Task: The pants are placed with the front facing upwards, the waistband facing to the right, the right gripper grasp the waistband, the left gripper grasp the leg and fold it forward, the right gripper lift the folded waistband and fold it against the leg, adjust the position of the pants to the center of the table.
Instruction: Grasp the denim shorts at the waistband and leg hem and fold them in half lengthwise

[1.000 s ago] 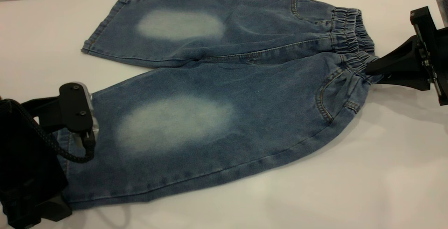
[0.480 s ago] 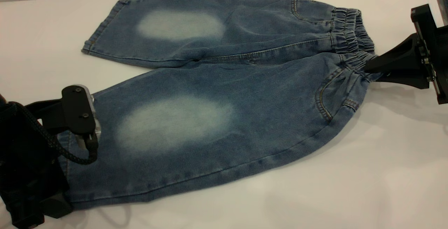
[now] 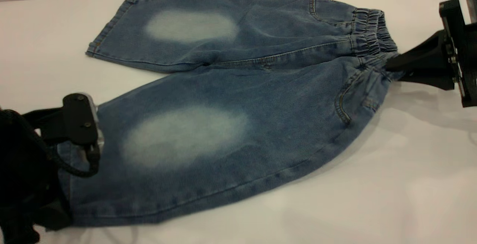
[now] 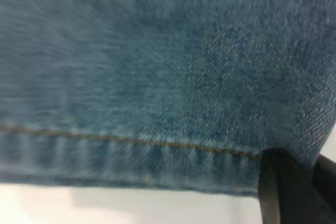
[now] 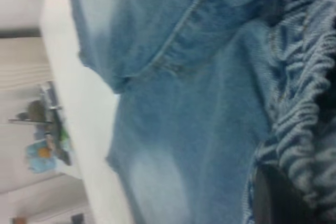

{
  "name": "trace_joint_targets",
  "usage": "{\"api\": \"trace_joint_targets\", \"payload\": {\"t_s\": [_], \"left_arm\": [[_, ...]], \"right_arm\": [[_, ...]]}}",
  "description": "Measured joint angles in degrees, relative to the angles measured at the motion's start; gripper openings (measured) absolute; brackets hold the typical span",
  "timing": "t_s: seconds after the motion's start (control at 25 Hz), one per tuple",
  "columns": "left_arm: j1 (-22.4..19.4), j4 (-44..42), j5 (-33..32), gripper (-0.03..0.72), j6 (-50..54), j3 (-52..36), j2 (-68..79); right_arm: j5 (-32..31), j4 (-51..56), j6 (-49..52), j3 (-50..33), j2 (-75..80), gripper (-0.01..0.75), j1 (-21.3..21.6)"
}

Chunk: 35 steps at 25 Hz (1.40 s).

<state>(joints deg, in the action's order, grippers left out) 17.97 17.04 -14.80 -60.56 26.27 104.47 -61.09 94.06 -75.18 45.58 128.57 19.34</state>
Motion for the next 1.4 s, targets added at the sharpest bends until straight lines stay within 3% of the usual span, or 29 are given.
{"api": "trace_joint_targets", "payload": {"t_s": [0.24, 0.6, 0.8, 1.08, 1.4], "left_arm": [[0.0, -0.1, -0.4, 0.074, 0.5, 0.1, -6.8], [-0.1, -0.4, -0.1, 0.074, 3.7, 0.2, -15.8], [-0.1, -0.9, -5.1, 0.074, 3.7, 0.2, -21.6], [-0.1, -5.7, -12.7, 0.074, 7.2, 0.2, -30.8], [-0.1, -14.9, -21.3, 0.074, 16.8, 0.2, -39.9]], "right_arm": [[-3.8, -0.9, 0.6, -0.9, -0.1, 0.059, 0.1], [-4.1, -0.7, -3.2, -8.6, -0.4, 0.059, 0.1], [-3.6, -0.3, -7.7, -15.0, -4.0, 0.059, 1.3], [-2.1, -1.3, -9.8, -25.0, -11.7, 0.059, 6.5], [-1.9, -0.7, -12.8, -34.4, -15.5, 0.059, 6.3]]}}
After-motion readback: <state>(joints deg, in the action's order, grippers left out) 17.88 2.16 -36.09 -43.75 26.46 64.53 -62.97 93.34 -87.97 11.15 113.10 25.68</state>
